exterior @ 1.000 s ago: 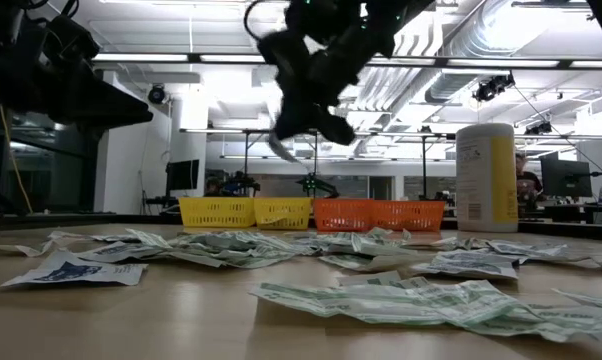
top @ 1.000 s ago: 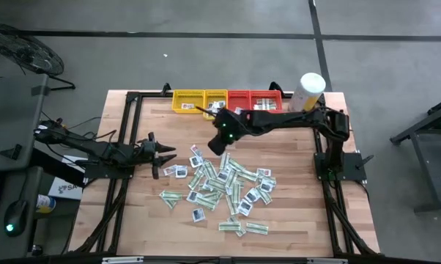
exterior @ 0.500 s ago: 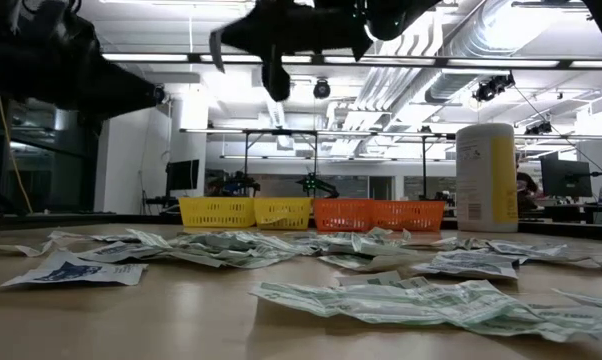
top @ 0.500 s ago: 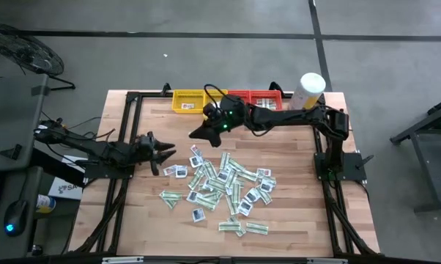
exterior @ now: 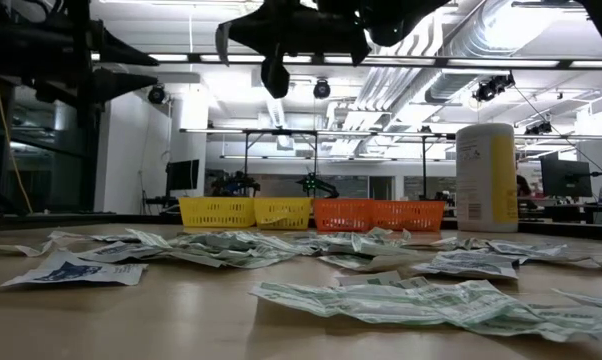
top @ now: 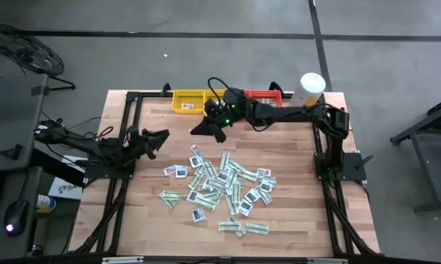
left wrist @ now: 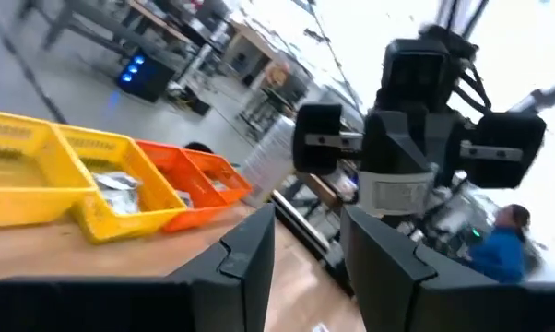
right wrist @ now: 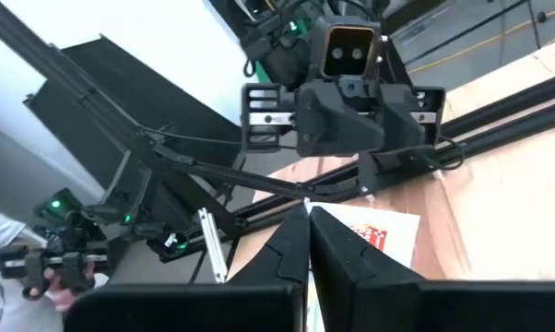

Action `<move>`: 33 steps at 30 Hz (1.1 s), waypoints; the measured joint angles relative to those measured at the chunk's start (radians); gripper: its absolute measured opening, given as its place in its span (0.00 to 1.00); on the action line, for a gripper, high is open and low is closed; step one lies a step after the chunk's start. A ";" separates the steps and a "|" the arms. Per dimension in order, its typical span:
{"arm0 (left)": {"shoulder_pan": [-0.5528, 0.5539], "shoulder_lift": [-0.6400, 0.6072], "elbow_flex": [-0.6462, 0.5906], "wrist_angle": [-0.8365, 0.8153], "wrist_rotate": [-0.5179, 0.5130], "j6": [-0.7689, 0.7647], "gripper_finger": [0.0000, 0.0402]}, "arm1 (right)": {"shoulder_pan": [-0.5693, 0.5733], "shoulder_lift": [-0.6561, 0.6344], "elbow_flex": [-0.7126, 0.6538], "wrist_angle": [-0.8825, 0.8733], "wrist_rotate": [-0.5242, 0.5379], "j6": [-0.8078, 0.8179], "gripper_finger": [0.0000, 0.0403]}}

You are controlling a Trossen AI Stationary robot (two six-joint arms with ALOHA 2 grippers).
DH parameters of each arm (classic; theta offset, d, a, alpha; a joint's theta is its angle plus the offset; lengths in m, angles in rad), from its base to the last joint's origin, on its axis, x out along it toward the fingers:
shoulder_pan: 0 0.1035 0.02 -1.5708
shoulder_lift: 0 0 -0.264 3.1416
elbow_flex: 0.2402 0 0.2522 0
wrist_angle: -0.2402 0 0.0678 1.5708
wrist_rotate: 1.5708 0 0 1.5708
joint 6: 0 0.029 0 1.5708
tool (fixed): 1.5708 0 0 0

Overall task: Pick & Place First Aid Supplies
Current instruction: Put the orange packet into the left yellow bin

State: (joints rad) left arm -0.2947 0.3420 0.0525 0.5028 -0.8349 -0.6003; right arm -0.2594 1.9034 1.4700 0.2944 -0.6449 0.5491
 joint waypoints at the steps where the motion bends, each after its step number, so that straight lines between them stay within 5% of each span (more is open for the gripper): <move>1: 0.000 0.000 0.000 0.001 -0.005 -0.024 0.32 | -0.004 0.000 0.000 0.009 -0.015 0.000 0.00; 8: 0.016 0.001 0.000 0.064 0.117 -0.044 0.32 | -0.021 0.000 0.000 0.094 -0.099 -0.017 0.00; 14: 0.147 0.049 0.028 0.176 0.278 -0.024 0.32 | -0.048 0.000 0.000 0.157 -0.161 -0.035 0.00; 28: 0.604 0.479 0.360 0.213 0.984 -0.076 0.32 | -0.117 0.000 0.001 0.433 -0.305 0.049 0.00; 33: 0.673 0.584 0.421 0.313 1.135 -0.060 0.32 | -0.140 0.000 0.001 0.506 -0.377 0.109 0.00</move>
State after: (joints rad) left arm 0.3784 0.9256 0.4736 0.8158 0.3003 -0.6604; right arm -0.3995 1.9034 1.4708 0.8005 -1.0220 0.6581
